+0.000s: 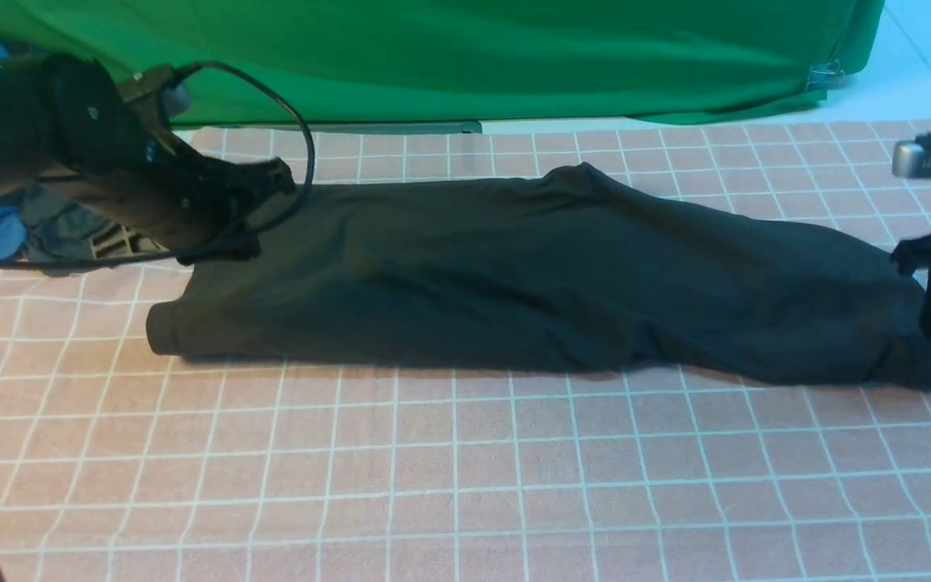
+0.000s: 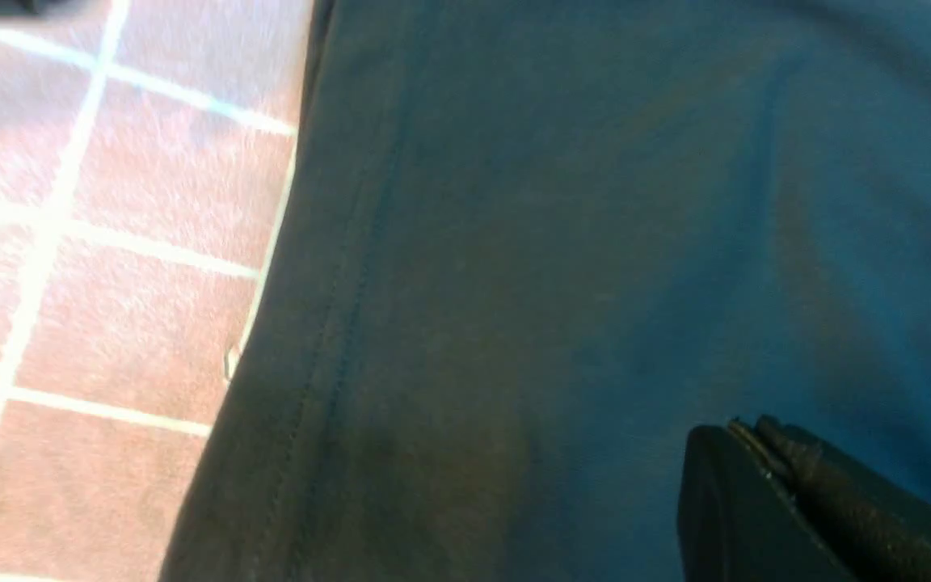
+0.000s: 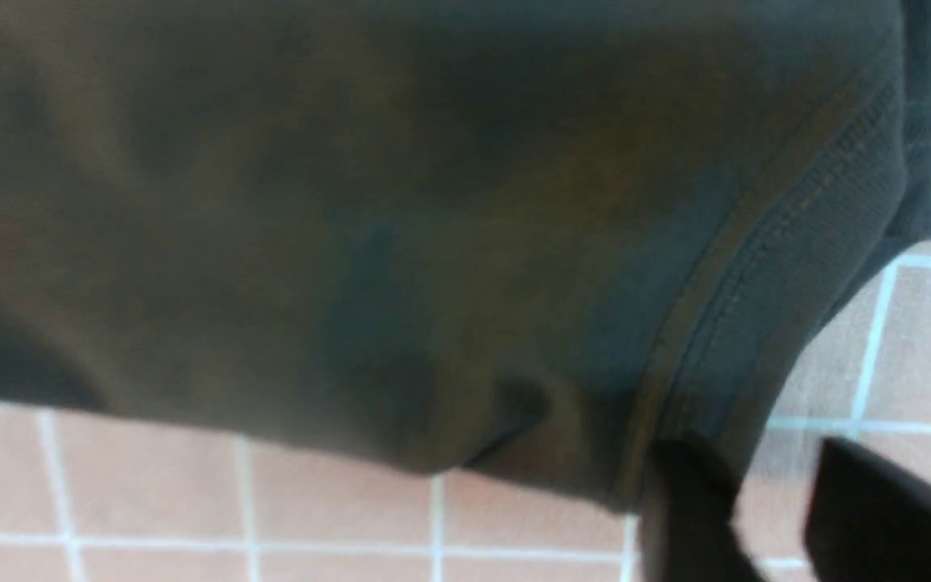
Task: Fold a long-sleeved shirt over a pink coffee tablecloth.
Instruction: 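Pull the folded dark garment lengthwise by its ends to straighten it flat on the table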
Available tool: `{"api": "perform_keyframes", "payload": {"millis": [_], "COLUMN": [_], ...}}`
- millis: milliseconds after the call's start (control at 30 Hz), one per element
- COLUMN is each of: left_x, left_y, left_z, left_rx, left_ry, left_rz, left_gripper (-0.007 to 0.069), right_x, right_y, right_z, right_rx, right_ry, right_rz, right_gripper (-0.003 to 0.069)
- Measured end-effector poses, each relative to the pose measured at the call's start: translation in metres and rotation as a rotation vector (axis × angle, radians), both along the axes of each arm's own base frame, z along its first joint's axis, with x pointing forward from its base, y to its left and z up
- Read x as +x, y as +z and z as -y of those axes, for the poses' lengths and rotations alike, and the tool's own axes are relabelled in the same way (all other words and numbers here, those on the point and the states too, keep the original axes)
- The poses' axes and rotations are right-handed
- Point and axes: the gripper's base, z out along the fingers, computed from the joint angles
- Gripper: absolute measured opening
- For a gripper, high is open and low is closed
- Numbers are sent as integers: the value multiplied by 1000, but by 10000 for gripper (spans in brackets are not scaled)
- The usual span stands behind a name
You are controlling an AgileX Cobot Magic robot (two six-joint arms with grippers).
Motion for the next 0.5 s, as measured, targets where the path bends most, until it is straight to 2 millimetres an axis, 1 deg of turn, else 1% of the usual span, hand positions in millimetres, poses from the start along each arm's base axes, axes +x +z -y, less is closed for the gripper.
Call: {"api": "perform_keyframes", "payload": {"millis": [67, 100, 133, 167, 233, 333, 367, 400, 433, 467, 500], "left_x": [4, 5, 6, 8, 10, 11, 11, 12, 12, 12, 12], "left_y": [-15, -16, -22, -33, -42, -50, -52, -55, -55, -55, -56], "left_z": [1, 1, 1, 1, 1, 1, 1, 1, 1, 1, 1], "left_rx": [-1, -1, -1, 2, 4, 7, 7, 7, 7, 8, 8], "left_ry": [1, 1, 2, 1, 0, 0, 0, 1, 1, 1, 1], "left_rz": [-31, -34, -46, -77, -100, -122, -125, -126, -126, -126, -123], "left_gripper": [13, 13, 13, 13, 13, 13, 13, 13, 13, 13, 13], "right_x": [0, 0, 0, 1, 3, 4, 5, 5, 5, 5, 5], "right_y": [-5, -6, -8, -13, -20, -29, -33, -37, -38, -38, -38], "right_z": [2, 2, 2, 2, 2, 2, 2, 1, 1, 0, 0], "right_rx": [1, 1, 2, 3, 9, 18, 21, 27, 29, 36, 36], "right_ry": [-9, -9, -10, -10, -12, -15, -16, -18, -18, -11, -7], "right_rz": [6, 6, 5, -3, -17, -41, -50, -60, -61, -61, -62], "right_gripper": [407, 419, 435, 449, 440, 394, 356, 256, 244, 148, 100]}}
